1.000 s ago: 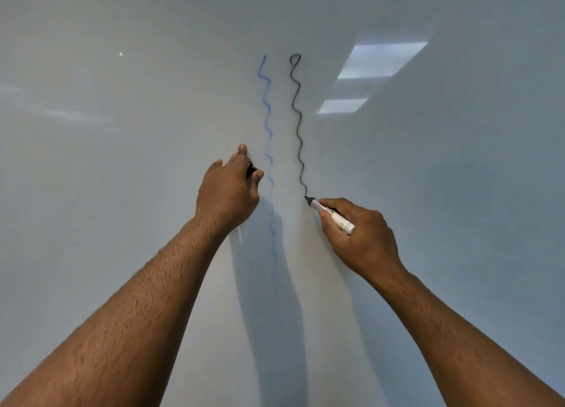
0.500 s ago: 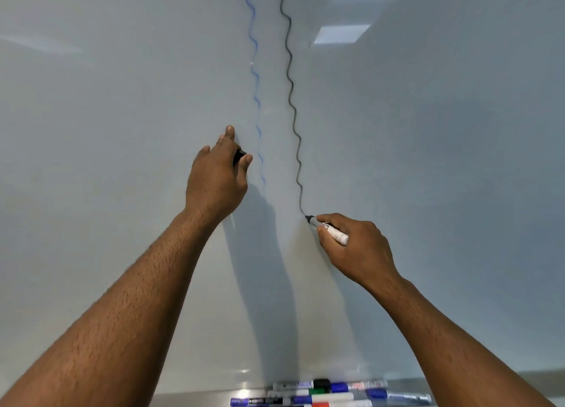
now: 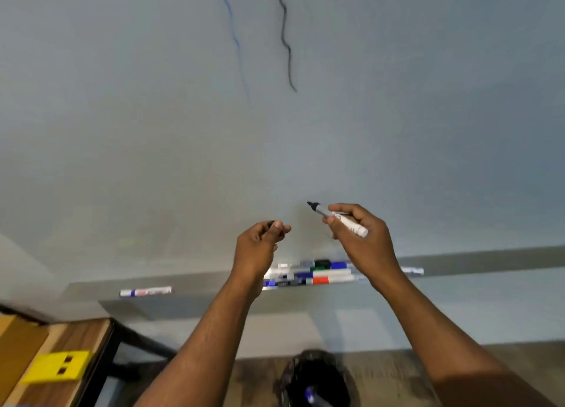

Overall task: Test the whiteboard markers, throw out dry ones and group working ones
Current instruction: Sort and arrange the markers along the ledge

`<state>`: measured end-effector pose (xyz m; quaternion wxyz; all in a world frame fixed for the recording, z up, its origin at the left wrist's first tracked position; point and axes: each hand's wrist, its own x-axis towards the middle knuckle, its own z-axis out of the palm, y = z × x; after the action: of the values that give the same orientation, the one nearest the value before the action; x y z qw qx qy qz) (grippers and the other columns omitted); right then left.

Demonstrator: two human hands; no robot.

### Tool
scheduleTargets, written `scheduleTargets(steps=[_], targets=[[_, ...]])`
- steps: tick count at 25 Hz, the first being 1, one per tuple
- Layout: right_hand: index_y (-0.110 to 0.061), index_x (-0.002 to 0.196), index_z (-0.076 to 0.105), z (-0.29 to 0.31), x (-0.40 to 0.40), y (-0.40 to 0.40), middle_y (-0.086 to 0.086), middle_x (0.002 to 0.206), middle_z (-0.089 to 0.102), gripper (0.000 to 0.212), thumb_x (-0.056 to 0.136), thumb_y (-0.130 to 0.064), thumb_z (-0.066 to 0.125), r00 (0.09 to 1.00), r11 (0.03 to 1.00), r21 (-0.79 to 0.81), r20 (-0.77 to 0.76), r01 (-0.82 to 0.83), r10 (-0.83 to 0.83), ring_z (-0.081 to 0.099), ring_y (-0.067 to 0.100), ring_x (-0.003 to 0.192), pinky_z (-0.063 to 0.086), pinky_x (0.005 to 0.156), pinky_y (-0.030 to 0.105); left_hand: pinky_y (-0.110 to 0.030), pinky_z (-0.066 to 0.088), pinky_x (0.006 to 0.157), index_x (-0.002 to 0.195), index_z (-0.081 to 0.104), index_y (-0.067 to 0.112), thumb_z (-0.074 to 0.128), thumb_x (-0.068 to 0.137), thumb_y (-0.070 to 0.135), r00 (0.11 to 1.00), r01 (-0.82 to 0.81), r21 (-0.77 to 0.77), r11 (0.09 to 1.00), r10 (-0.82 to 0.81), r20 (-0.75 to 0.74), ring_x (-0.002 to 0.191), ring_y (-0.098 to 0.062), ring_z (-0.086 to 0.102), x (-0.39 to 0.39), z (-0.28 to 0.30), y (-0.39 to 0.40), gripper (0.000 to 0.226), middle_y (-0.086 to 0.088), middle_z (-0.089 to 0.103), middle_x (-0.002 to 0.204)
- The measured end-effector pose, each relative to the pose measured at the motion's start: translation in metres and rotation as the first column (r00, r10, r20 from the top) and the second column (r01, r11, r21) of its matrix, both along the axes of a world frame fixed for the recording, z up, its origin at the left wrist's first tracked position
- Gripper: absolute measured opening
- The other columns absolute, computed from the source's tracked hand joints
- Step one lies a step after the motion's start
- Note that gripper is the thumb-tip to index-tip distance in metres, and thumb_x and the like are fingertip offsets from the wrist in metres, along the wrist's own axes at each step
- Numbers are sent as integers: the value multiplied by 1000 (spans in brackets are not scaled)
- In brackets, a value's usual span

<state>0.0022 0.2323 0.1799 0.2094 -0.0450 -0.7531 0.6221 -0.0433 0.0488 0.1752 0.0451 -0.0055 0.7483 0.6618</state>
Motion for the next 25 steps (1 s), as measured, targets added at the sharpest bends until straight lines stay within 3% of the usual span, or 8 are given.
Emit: scheduleTargets(steps=[5,8,10,13,15,18,21,25], targets=[[-23,100,71,-54,15,3,2,97,74,13,88,-19,68,968,973,-229,235,-32,87,66,5,70,48,56,14,-29,48,76,92,57,17,38,104,26,904,-129,341,931,-31,426,100,-18,65,11,-56,24,24,-5,72,109],[-24,96,71,-84,25,6,4,92,74,11,87,-18,69,944,964,-259,302,-54,134,64,3,64,45,54,12,-28,48,77,90,55,18,35,104,28,828,-231,403,886,-38,559,91,-15,66,14,-82,34,27,1,74,95],[-28,94,71,-102,32,8,2,91,75,10,88,-21,69,930,962,-257,322,-92,175,66,5,68,48,58,16,-26,48,76,100,57,16,33,105,31,785,-294,426,855,-38,618,87,-13,67,18,-100,39,29,1,74,92],[-32,96,70,-123,39,12,-6,92,75,11,88,-25,70,920,961,-206,306,-185,243,70,8,83,57,71,27,-27,50,79,131,51,10,31,104,33,739,-365,427,827,-20,673,83,-12,68,23,-120,46,40,-1,74,97],[-34,96,69,-129,41,15,-12,89,74,13,89,-23,70,910,955,-197,311,-220,274,69,6,80,56,70,23,-34,49,92,139,44,7,32,104,32,731,-394,433,811,-9,682,97,-18,66,25,-129,48,44,-6,72,108],[-34,95,70,-135,34,18,-12,88,74,15,89,-21,69,899,952,-186,324,-244,294,70,7,81,58,70,29,-41,41,105,138,43,9,34,104,29,737,-412,423,807,22,676,108,-25,61,26,-134,54,40,-11,69,116],[-29,98,71,-141,27,21,-9,91,75,12,89,-22,68,890,945,-196,332,-260,314,70,8,88,60,74,34,-37,48,93,125,50,10,35,104,24,748,-419,391,820,67,660,94,-22,63,28,-132,59,30,-13,70,113],[-18,102,72,-140,21,18,-10,100,73,14,89,-14,68,872,925,-213,320,-314,370,68,1,89,54,75,20,-33,49,85,114,50,11,37,103,22,739,-464,392,794,103,666,80,-18,63,33,-129,61,20,-13,72,106]])
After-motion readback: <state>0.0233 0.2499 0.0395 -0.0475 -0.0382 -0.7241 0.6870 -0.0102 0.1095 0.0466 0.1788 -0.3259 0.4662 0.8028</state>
